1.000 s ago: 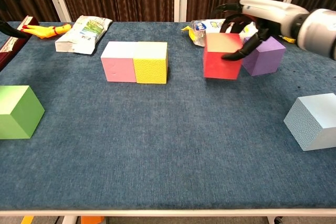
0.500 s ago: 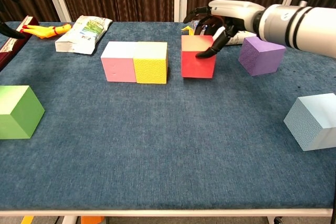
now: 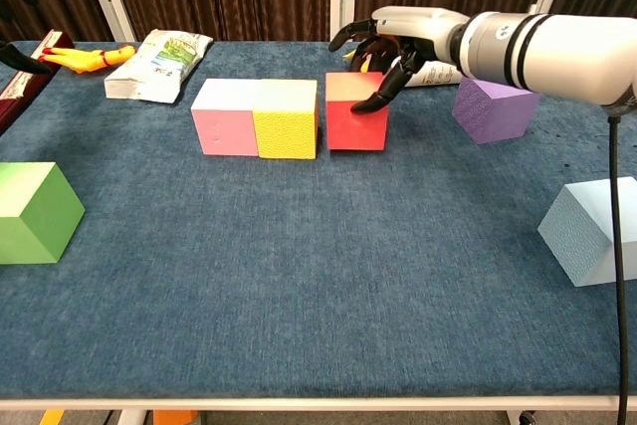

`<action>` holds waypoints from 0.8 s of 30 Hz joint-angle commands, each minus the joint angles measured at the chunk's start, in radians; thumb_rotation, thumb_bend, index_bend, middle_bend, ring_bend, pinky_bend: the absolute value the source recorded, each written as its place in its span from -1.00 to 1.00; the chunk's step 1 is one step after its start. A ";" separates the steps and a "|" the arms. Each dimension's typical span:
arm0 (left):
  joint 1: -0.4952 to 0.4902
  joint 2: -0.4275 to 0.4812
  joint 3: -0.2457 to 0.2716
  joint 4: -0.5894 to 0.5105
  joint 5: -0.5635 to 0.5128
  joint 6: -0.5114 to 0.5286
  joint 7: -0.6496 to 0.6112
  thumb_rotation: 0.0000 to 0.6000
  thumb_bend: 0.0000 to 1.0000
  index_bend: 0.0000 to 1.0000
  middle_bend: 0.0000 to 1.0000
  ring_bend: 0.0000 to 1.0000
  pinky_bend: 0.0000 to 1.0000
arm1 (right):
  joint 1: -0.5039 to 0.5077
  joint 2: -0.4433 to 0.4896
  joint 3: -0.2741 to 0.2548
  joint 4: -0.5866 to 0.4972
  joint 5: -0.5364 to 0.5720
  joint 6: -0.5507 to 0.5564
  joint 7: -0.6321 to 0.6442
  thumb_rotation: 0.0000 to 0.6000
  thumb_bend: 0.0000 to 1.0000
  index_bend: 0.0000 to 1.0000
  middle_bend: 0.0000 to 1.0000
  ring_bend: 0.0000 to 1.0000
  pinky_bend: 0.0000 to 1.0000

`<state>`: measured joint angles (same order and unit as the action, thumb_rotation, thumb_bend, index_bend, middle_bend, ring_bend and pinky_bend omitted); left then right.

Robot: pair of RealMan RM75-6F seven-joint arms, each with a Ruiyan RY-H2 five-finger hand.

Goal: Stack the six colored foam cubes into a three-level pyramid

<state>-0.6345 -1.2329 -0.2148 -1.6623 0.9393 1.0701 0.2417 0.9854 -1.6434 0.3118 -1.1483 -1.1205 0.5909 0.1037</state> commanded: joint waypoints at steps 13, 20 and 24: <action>0.005 0.000 -0.001 0.007 0.005 -0.010 -0.014 1.00 -1.00 -0.84 -0.68 -0.61 -0.36 | 0.016 -0.045 -0.014 0.037 -0.007 0.034 -0.006 1.00 -0.71 -0.71 -0.27 -0.41 -0.54; 0.009 -0.005 0.002 0.013 0.012 -0.012 -0.019 1.00 -1.00 -0.84 -0.68 -0.61 -0.36 | 0.021 -0.054 -0.019 0.041 0.005 0.031 -0.014 1.00 -0.71 -0.75 -0.32 -0.48 -0.58; 0.009 -0.005 0.001 0.015 0.013 -0.014 -0.022 1.00 -1.00 -0.84 -0.68 -0.61 -0.36 | 0.024 -0.056 -0.022 0.040 0.007 0.030 -0.019 1.00 -0.72 -0.80 -0.36 -0.55 -0.63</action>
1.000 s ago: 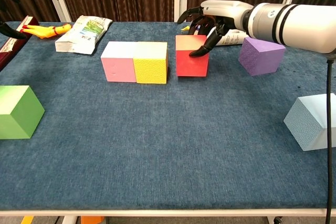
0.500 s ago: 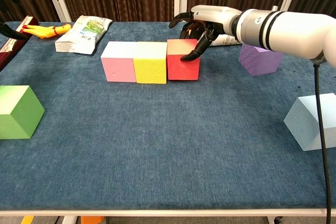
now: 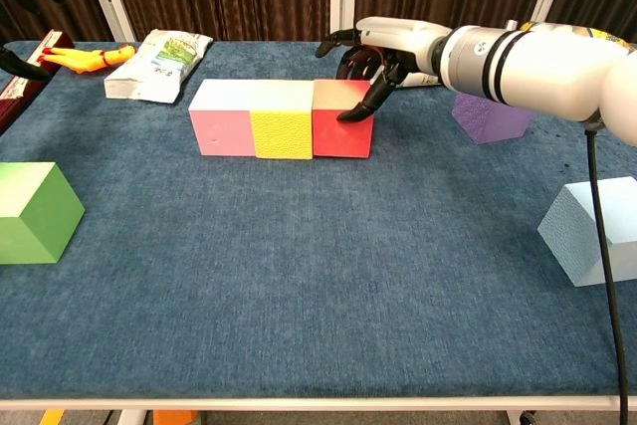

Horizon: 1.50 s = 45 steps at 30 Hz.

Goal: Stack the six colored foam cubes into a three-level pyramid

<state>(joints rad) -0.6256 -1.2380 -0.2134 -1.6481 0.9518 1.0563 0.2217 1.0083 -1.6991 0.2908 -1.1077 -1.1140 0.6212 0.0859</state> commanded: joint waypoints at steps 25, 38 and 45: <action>0.013 0.004 -0.004 0.001 0.013 0.011 -0.013 1.00 -1.00 -0.85 -0.68 -0.61 -0.36 | -0.084 0.199 -0.023 -0.234 -0.035 0.060 0.021 1.00 -0.87 -1.00 -0.97 -1.00 -1.00; 0.068 0.084 0.053 -0.038 0.125 0.009 -0.072 1.00 -1.00 -0.74 -0.68 -0.61 -0.42 | -0.294 0.476 -0.085 -0.487 -0.090 0.318 -0.050 1.00 -0.87 -1.00 -0.81 -1.00 -0.98; 0.156 0.116 0.130 -0.058 0.245 0.064 -0.147 1.00 -1.00 -0.72 -0.67 -0.61 -0.43 | -0.404 0.571 -0.115 -0.505 -0.083 0.400 -0.009 1.00 -0.86 -1.00 -0.80 -1.00 -0.97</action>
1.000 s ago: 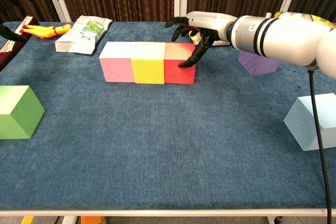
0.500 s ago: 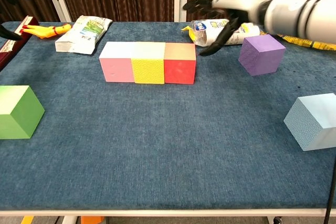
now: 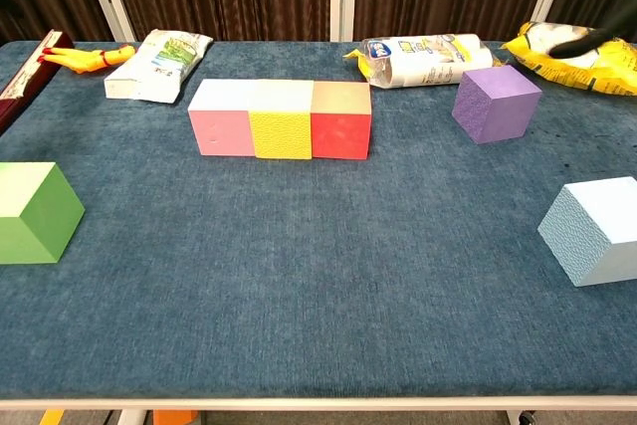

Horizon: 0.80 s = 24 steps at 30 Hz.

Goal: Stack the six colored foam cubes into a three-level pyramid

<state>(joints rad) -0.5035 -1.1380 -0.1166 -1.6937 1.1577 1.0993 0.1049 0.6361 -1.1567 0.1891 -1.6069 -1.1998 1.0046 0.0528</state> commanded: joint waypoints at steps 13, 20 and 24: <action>0.139 0.023 0.121 -0.111 0.066 0.065 -0.005 1.00 -1.00 -0.73 -0.67 -0.61 -0.43 | -0.075 0.006 -0.007 0.056 -0.038 0.038 0.127 1.00 -0.85 -1.00 -0.83 -1.00 -0.94; 0.133 -0.041 0.113 -0.089 0.049 0.042 0.024 1.00 -1.00 -0.82 -0.91 -0.88 -0.51 | -0.071 0.016 0.011 0.054 -0.047 0.029 0.142 1.00 -0.85 -1.00 -0.83 -1.00 -0.94; 0.120 -0.083 0.099 -0.066 0.032 0.032 0.063 1.00 -1.00 -0.84 -0.91 -0.88 -0.54 | -0.074 0.035 0.022 0.033 -0.046 0.036 0.135 1.00 -0.85 -1.00 -0.83 -1.00 -0.94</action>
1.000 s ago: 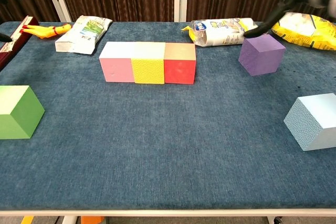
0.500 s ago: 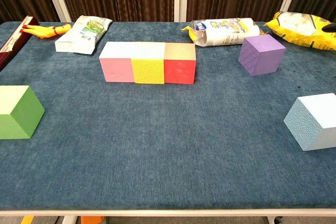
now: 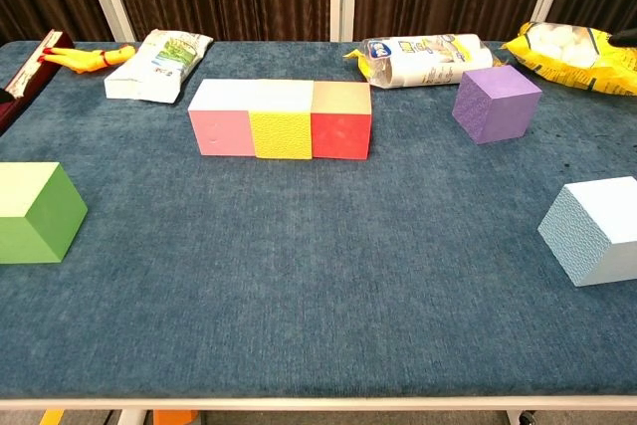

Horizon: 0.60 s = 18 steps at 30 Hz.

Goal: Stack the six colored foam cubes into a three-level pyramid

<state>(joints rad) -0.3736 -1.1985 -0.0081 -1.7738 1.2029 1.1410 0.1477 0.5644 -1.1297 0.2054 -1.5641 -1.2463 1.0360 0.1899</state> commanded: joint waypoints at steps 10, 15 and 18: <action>-0.011 0.014 -0.007 -0.048 -0.036 -0.043 0.028 1.00 -1.00 -0.84 -0.91 -0.88 -0.54 | -0.015 0.021 0.008 -0.023 0.005 0.000 0.001 1.00 -0.85 -1.00 -0.83 -1.00 -0.94; 0.003 0.042 0.002 -0.076 0.002 -0.031 0.000 1.00 -1.00 -0.84 -0.91 -0.88 -0.54 | -0.016 0.015 0.010 -0.019 -0.003 -0.002 0.012 1.00 -0.85 -1.00 -0.83 -1.00 -0.94; -0.005 0.040 0.007 -0.073 -0.003 -0.058 0.000 1.00 -1.00 -0.84 -0.91 -0.88 -0.54 | -0.017 0.014 0.010 -0.016 -0.007 -0.003 0.016 1.00 -0.85 -1.00 -0.83 -1.00 -0.94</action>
<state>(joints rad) -0.3746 -1.1567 -0.0036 -1.8479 1.2033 1.0952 0.1479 0.5473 -1.1159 0.2154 -1.5803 -1.2533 1.0336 0.2056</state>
